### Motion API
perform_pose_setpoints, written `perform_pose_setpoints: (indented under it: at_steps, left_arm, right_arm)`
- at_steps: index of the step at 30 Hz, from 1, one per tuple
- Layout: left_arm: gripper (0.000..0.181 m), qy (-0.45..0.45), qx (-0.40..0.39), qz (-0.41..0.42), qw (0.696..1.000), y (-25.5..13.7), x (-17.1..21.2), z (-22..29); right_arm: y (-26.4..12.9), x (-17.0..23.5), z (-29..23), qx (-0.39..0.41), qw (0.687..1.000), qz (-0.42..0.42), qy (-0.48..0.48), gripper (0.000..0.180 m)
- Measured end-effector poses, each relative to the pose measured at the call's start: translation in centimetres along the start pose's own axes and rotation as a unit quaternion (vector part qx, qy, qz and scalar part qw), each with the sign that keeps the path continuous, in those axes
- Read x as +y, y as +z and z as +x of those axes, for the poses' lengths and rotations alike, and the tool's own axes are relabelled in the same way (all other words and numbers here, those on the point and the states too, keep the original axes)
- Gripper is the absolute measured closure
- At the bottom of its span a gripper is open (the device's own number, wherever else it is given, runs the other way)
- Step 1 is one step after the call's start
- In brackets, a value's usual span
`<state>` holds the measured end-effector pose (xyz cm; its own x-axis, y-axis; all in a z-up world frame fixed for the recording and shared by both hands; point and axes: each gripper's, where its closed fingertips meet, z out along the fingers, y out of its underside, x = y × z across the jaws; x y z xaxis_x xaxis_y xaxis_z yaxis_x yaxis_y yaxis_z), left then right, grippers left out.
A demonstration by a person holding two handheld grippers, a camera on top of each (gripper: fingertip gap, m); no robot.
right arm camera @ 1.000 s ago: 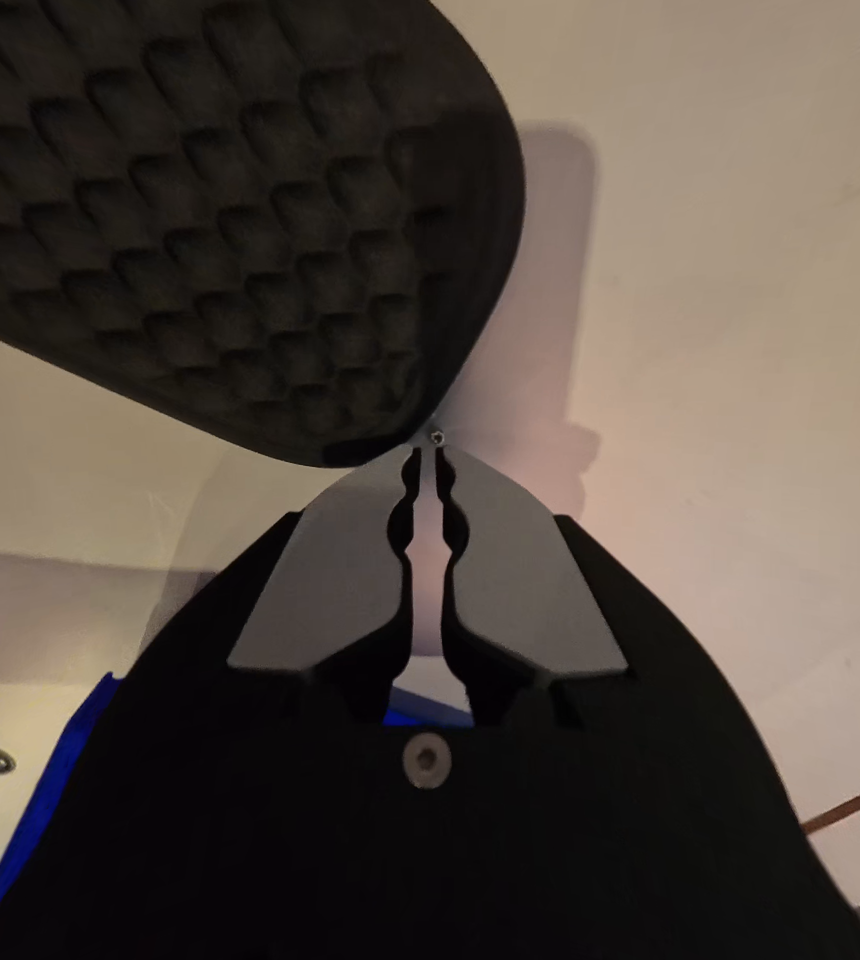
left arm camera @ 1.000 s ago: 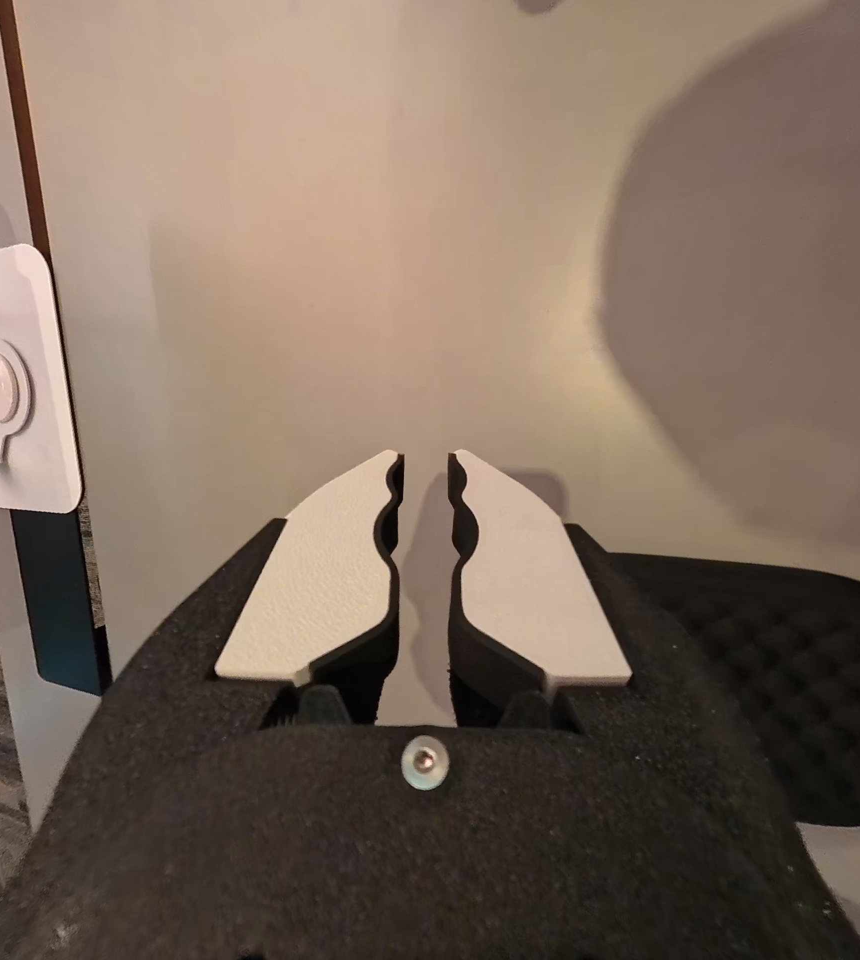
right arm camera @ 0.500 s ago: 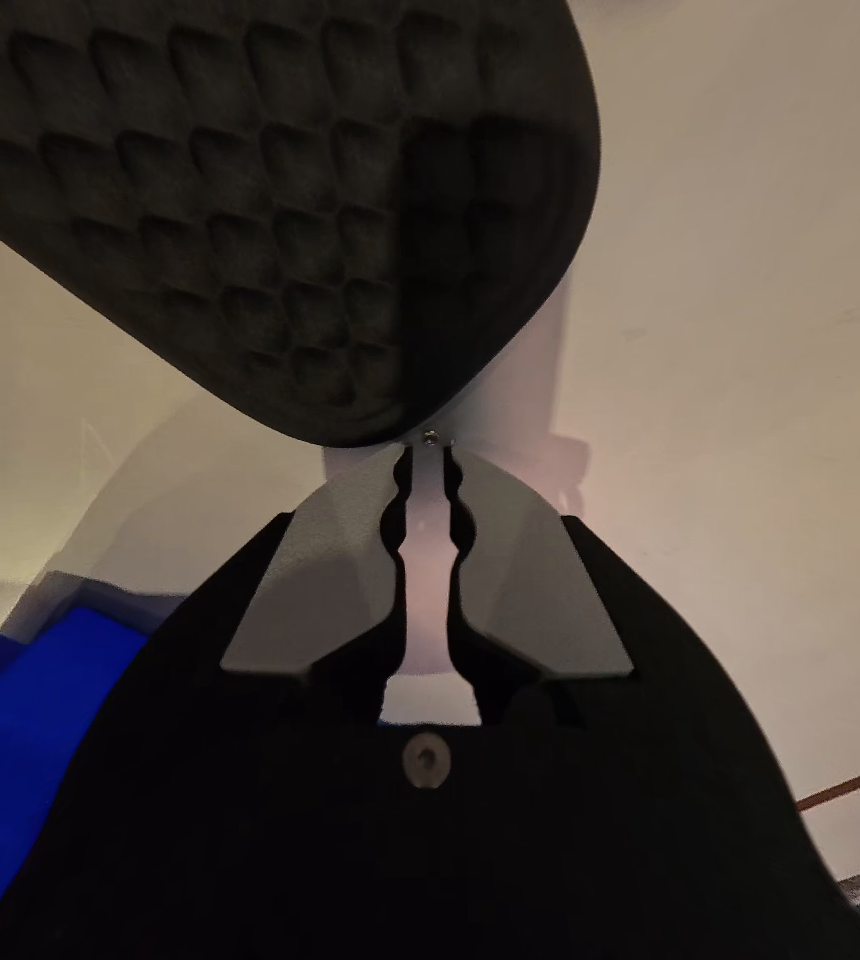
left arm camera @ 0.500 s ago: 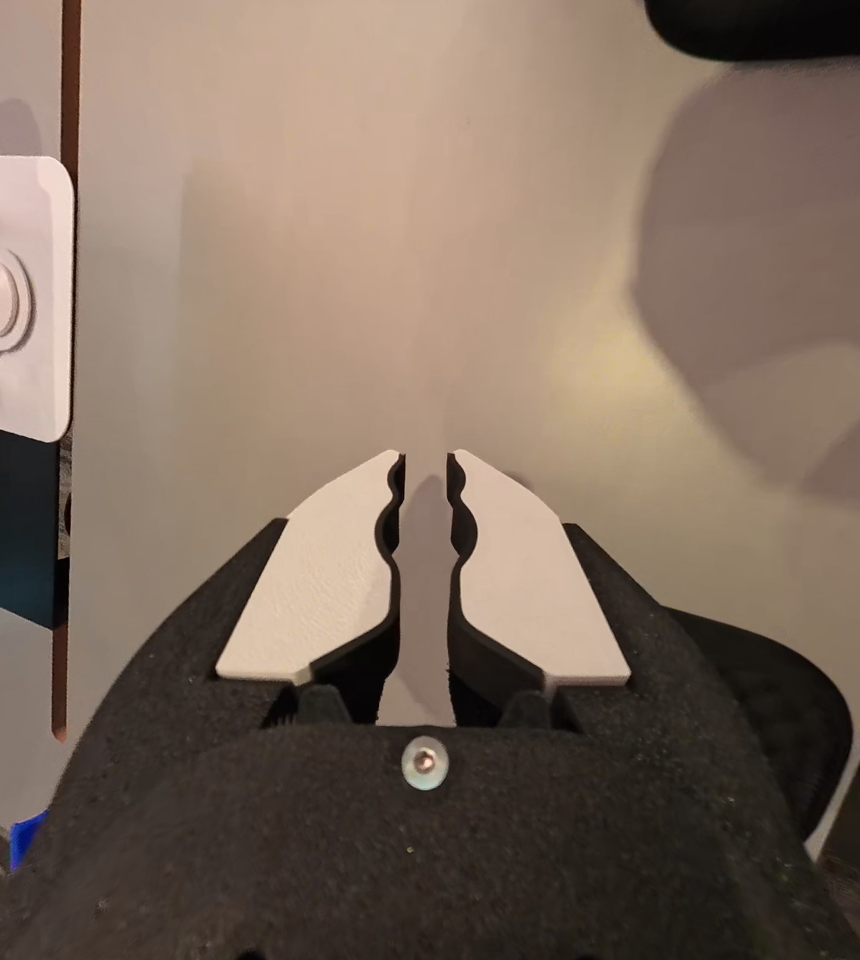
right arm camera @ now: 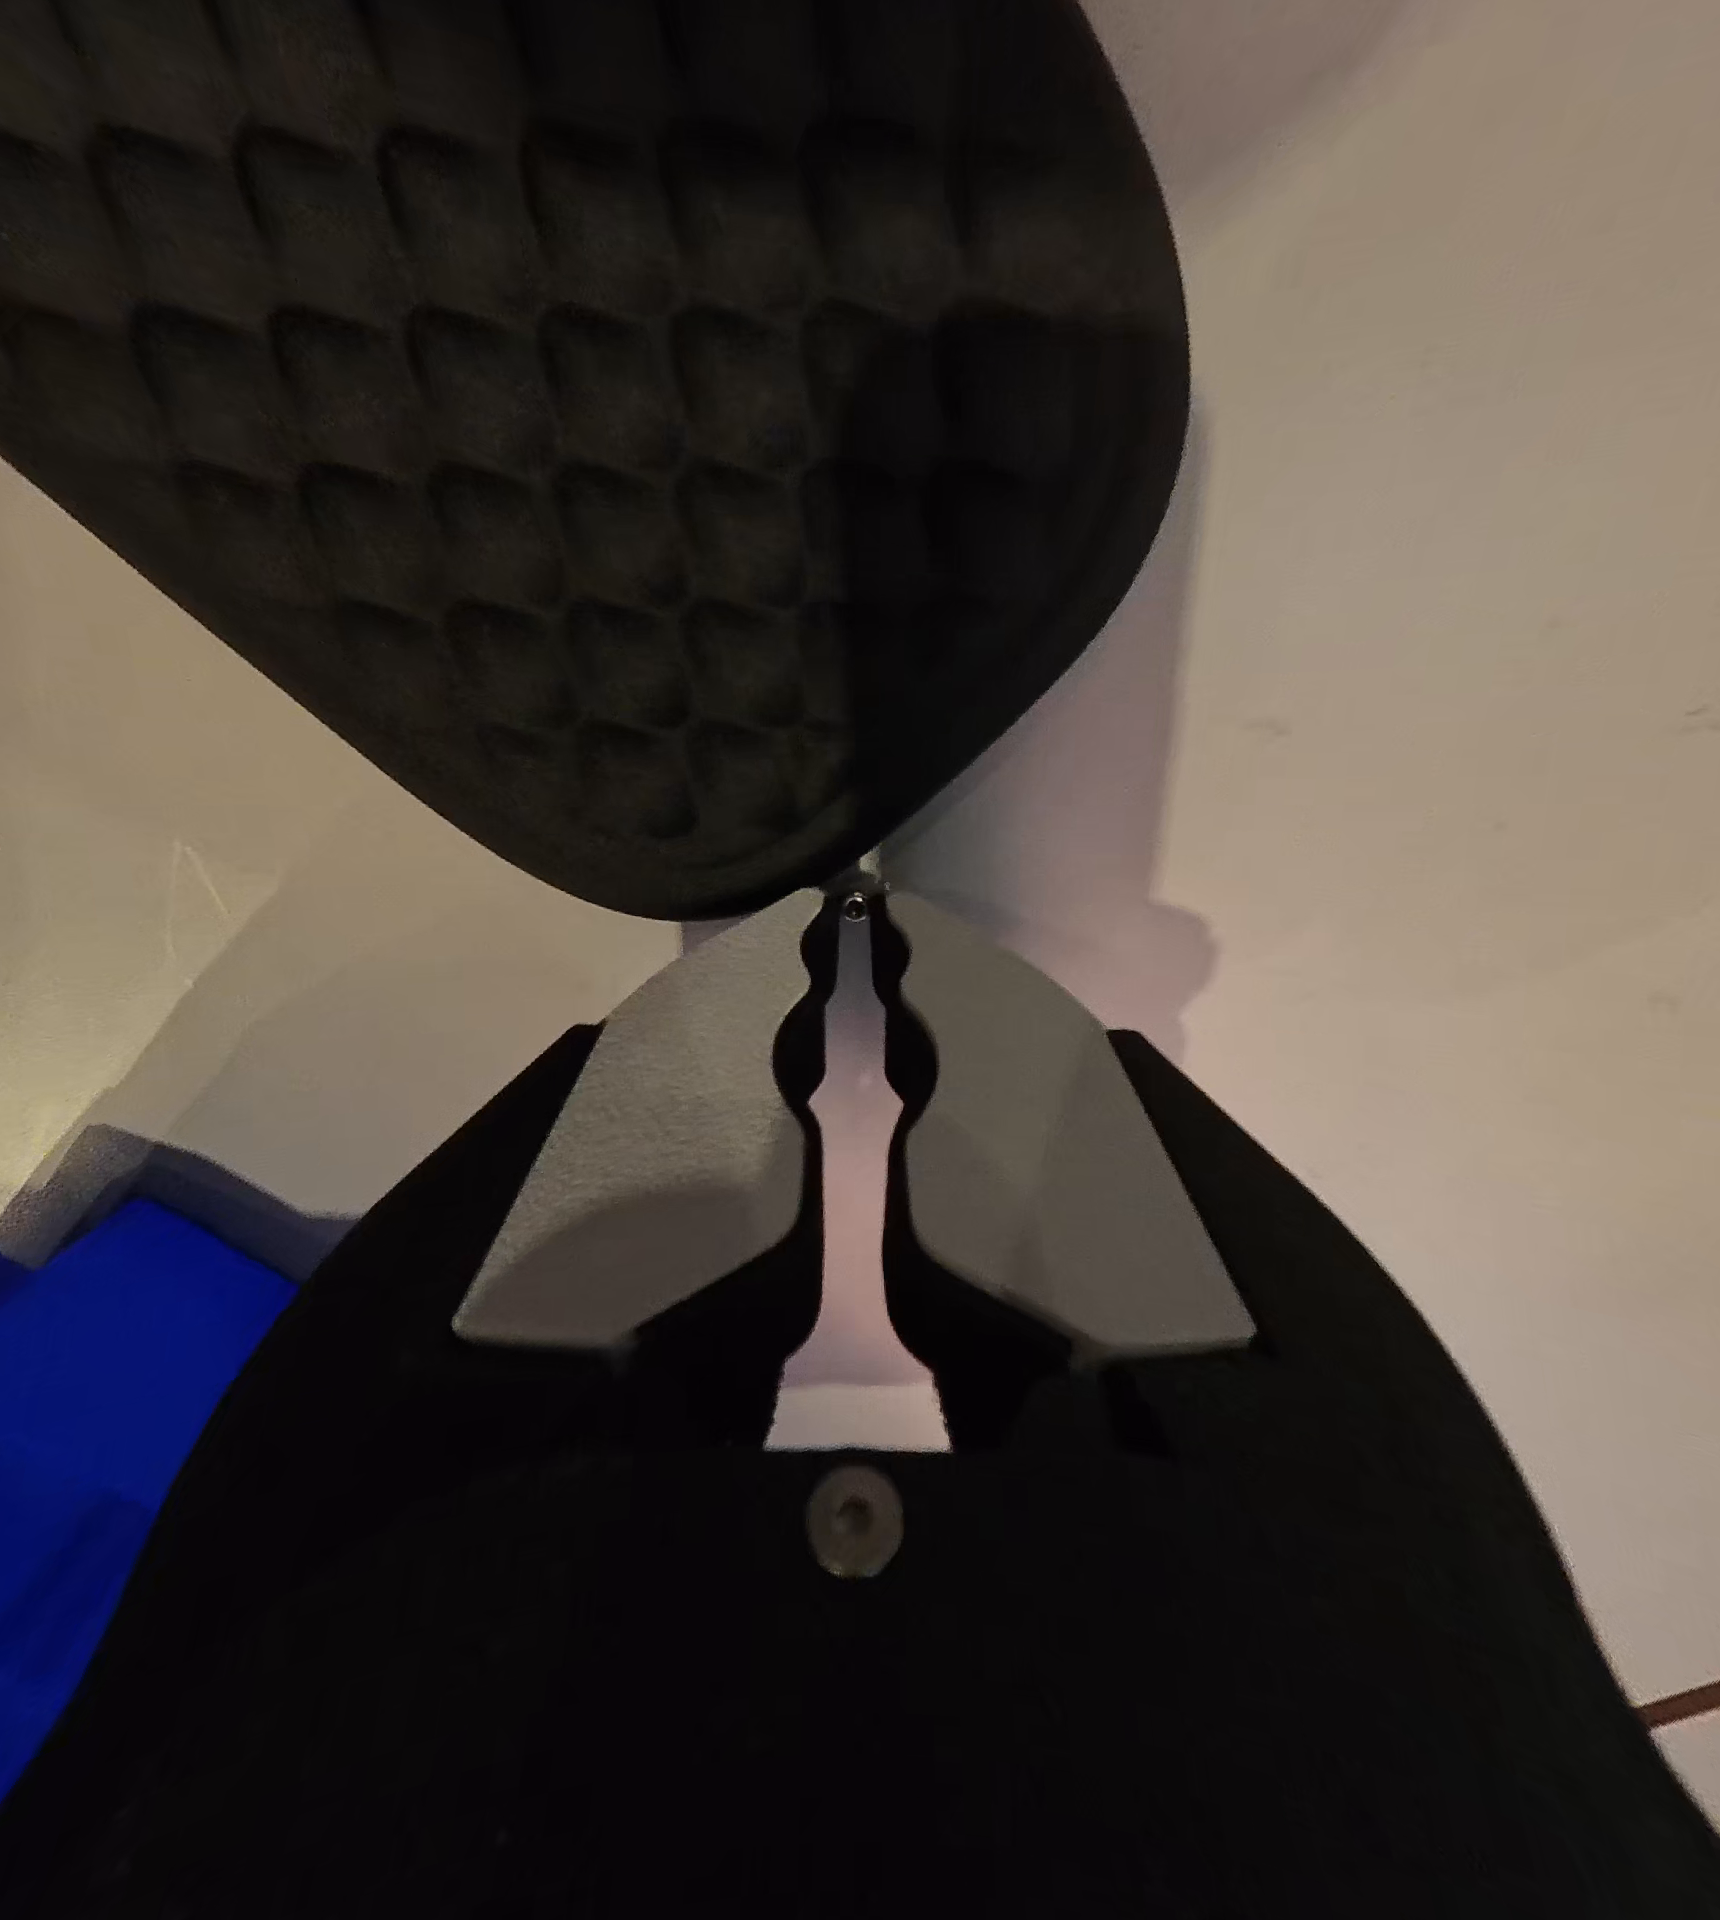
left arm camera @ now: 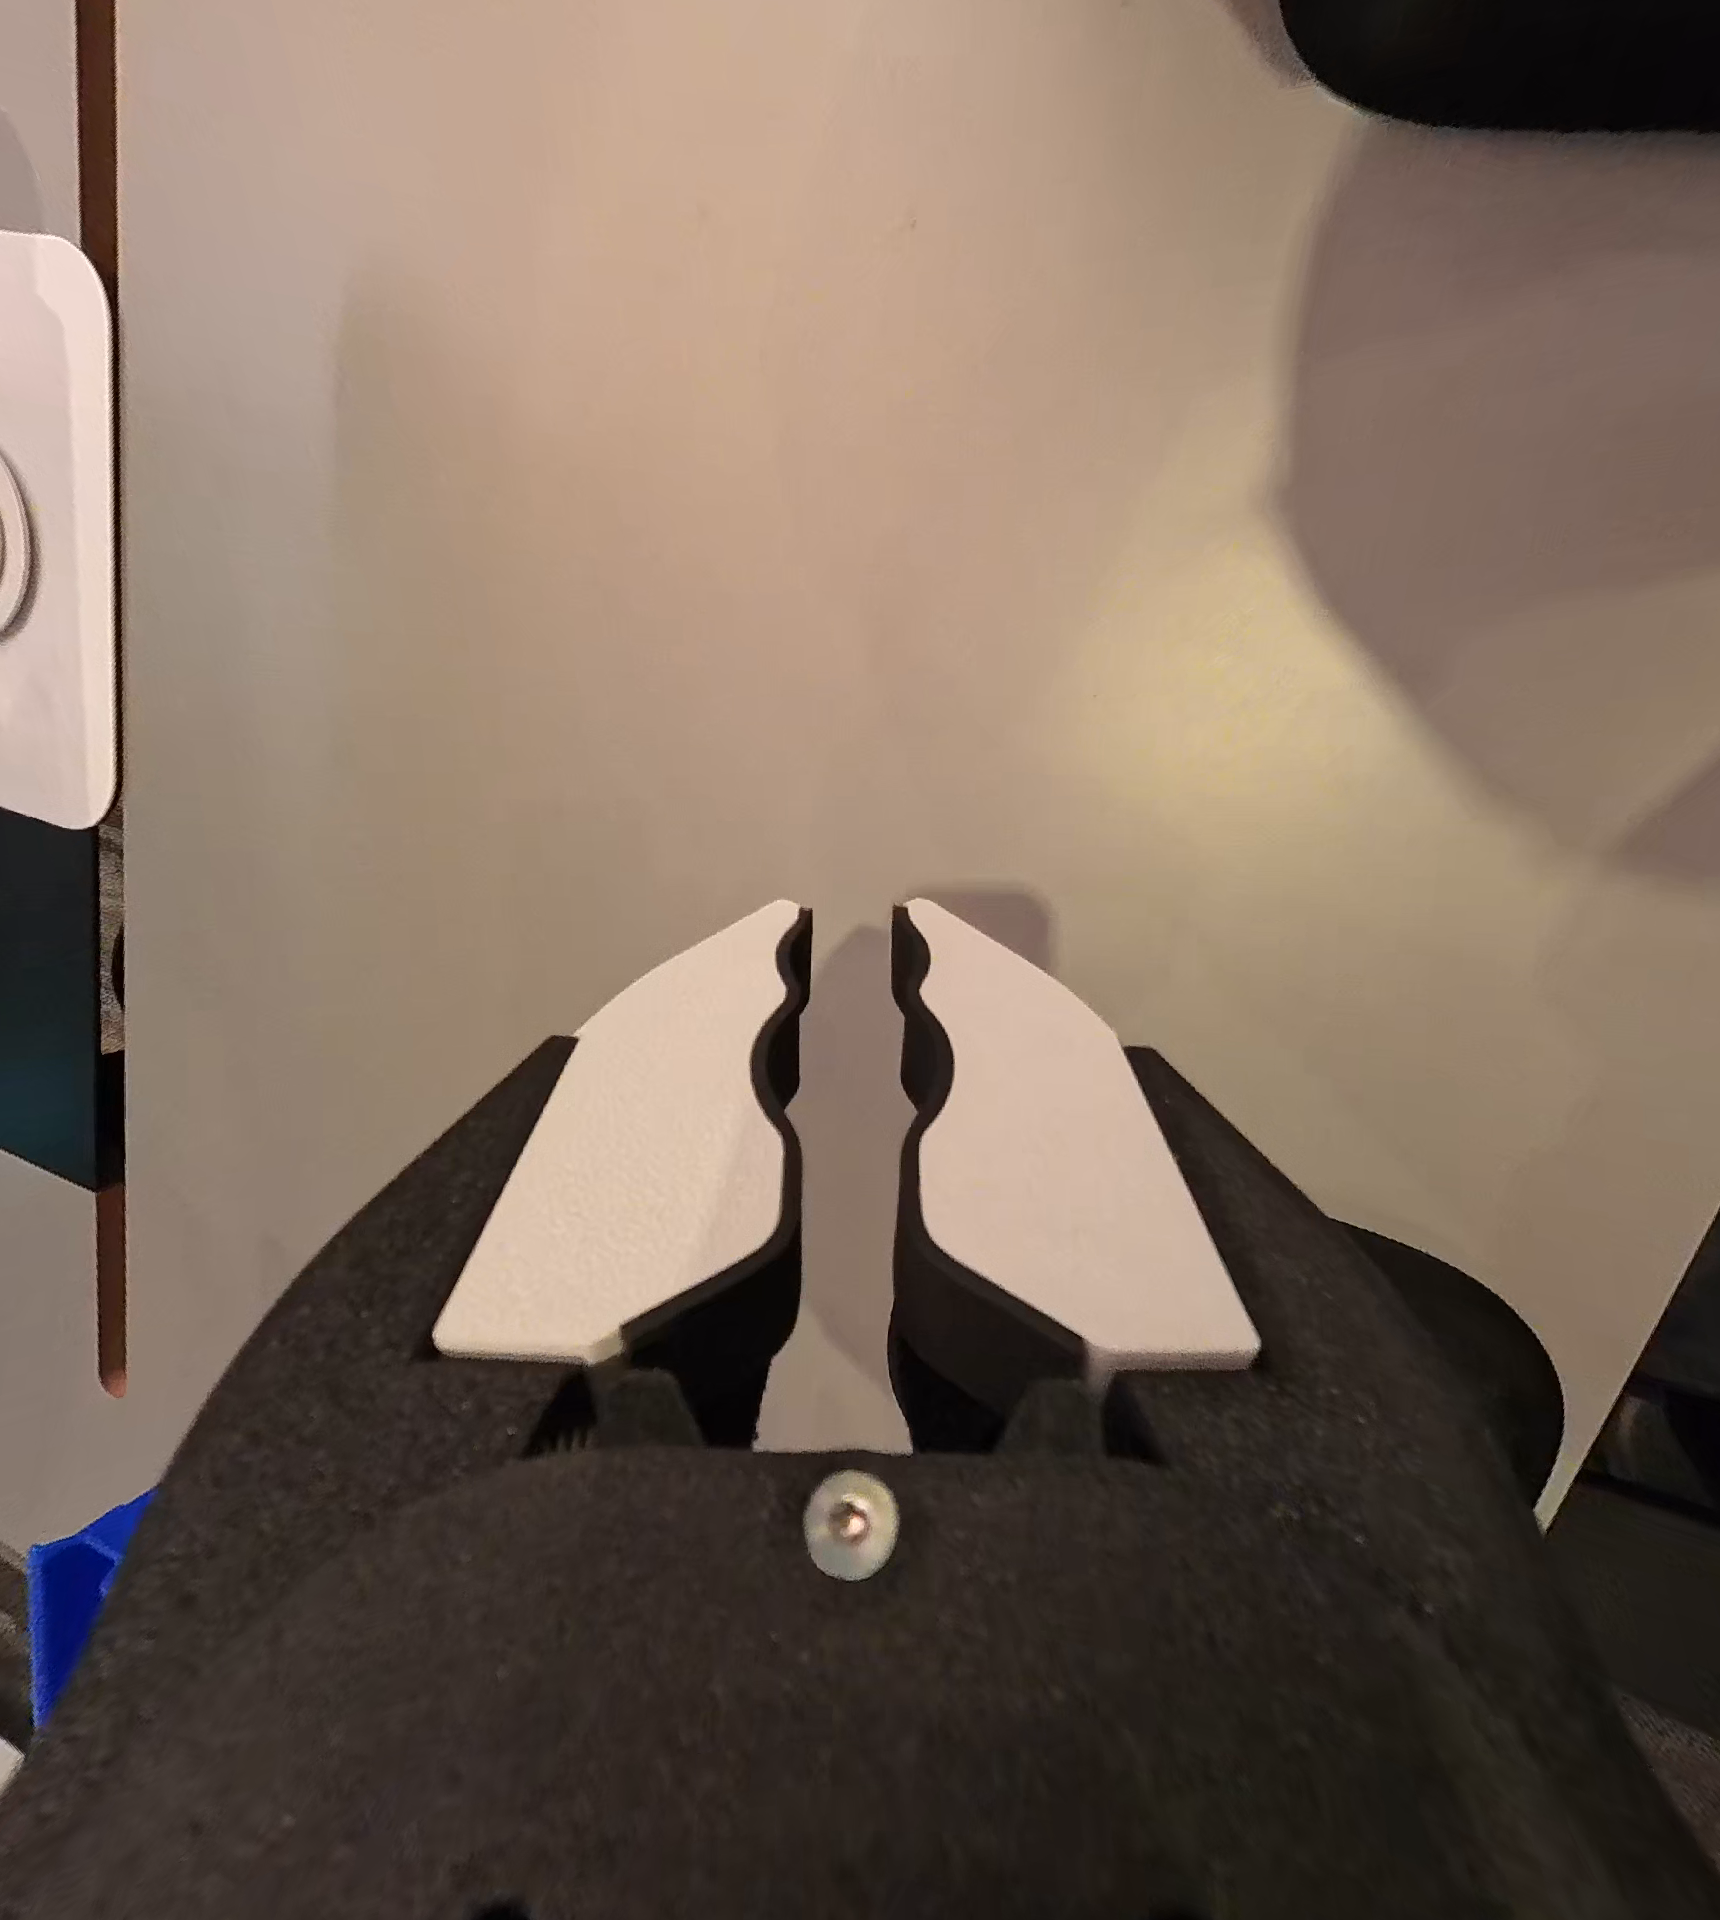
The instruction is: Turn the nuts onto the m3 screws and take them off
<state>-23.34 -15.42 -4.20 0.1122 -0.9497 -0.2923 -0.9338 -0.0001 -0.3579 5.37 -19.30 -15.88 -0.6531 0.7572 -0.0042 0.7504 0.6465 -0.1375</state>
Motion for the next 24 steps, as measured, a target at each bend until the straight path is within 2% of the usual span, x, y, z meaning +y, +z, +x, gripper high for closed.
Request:
perform_pose_setpoints:
  at_steps: [9,14,17,24]
  left_arm:
    - [0.167,0.000,0.005,0.021,1.000,0.3,-0.6,-0.6]
    - [0.167,-0.009,0.005,0.036,0.999,0.5,0.4,-0.9]
    - [0.167,-0.010,-0.002,0.041,0.999,0.3,1.4,-1.3]
    - [0.167,-0.036,-0.033,0.063,0.997,-0.9,4.4,-3.7]
  right_arm:
    - [-0.2,0.5,0.5,0.020,0.999,0.011,0.038,0.175]
    - [-0.7,0.9,2.2,0.044,0.997,0.021,0.064,0.174]
    - [-1.4,0.2,5.2,0.069,0.994,0.026,0.082,0.175]
    - [-1.5,-5.2,15.1,0.100,0.974,0.105,0.172,0.175]
